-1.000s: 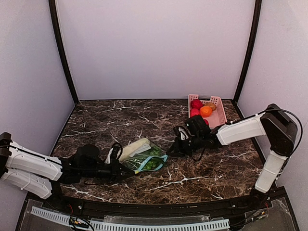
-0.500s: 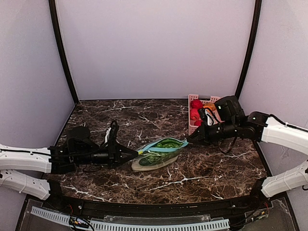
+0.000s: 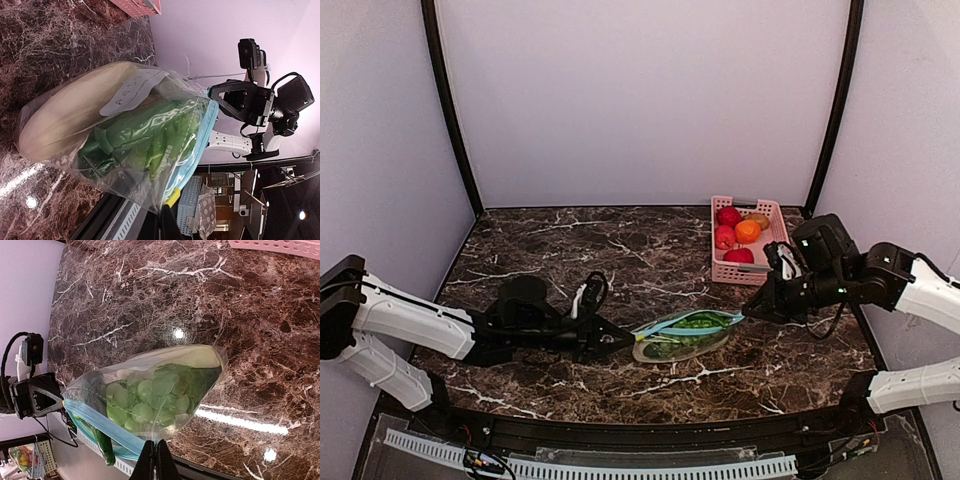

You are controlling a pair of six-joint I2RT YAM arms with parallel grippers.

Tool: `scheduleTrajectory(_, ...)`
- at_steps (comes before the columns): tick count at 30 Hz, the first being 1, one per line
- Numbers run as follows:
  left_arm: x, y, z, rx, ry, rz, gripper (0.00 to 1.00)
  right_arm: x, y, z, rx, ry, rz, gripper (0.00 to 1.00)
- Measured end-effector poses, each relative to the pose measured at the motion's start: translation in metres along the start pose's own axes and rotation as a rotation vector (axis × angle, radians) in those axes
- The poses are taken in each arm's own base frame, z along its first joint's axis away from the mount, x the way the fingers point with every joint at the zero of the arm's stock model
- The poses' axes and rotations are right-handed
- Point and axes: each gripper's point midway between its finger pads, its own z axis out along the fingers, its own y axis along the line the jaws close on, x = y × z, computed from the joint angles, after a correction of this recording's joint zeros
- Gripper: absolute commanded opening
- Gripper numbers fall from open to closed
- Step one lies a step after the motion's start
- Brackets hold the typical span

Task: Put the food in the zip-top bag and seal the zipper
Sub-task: Adjust the zipper food storage bag at the center of the board.

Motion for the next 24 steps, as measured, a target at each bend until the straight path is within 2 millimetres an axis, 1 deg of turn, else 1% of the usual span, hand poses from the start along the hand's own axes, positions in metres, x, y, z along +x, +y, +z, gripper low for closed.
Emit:
scheduleTrajectory(2,0.002,0.006,0.002,-0.003,0.007,-0.008,0.01,0.000,-0.004,0.003,0.020,0.002,0.001,0.06)
scheduleTrajectory(3,0.002,0.008,0.003,-0.005,0.008,-0.010,0.01,-0.001,-0.006,0.004,0.033,-0.002,-0.001,0.09)
scheduleTrajectory(5,0.003,0.012,0.003,-0.005,0.007,-0.015,0.01,-0.003,-0.011,0.006,0.062,-0.010,-0.004,0.24)
scheduleTrajectory(6,0.004,0.014,0.003,-0.002,0.006,-0.019,0.01,-0.003,-0.014,0.008,0.078,-0.012,-0.016,0.30)
scheduleTrajectory(8,0.006,0.020,0.003,-0.001,0.004,-0.033,0.01,-0.005,-0.017,0.009,0.099,-0.017,-0.034,0.36)
scheduleTrajectory(11,0.006,0.026,0.004,-0.004,0.002,-0.048,0.01,-0.011,-0.012,0.006,0.105,-0.024,-0.081,0.44)
scheduleTrajectory(13,0.006,0.025,0.005,0.004,-0.001,-0.051,0.01,-0.020,0.001,-0.003,0.082,-0.051,-0.138,0.45)
scheduleTrajectory(16,0.005,0.023,0.006,0.015,-0.005,-0.052,0.01,-0.033,0.027,-0.020,0.031,-0.102,-0.228,0.45)
scheduleTrajectory(18,0.004,0.022,0.006,0.018,-0.007,-0.051,0.01,-0.036,0.043,-0.029,-0.004,-0.123,-0.295,0.42)
scheduleTrajectory(21,0.004,0.022,0.006,0.017,-0.008,-0.051,0.01,-0.026,0.060,-0.034,-0.051,-0.108,-0.389,0.39)
scheduleTrajectory(24,0.003,0.022,0.006,0.014,-0.011,-0.052,0.01,-0.003,0.074,-0.030,-0.096,-0.052,-0.482,0.39)
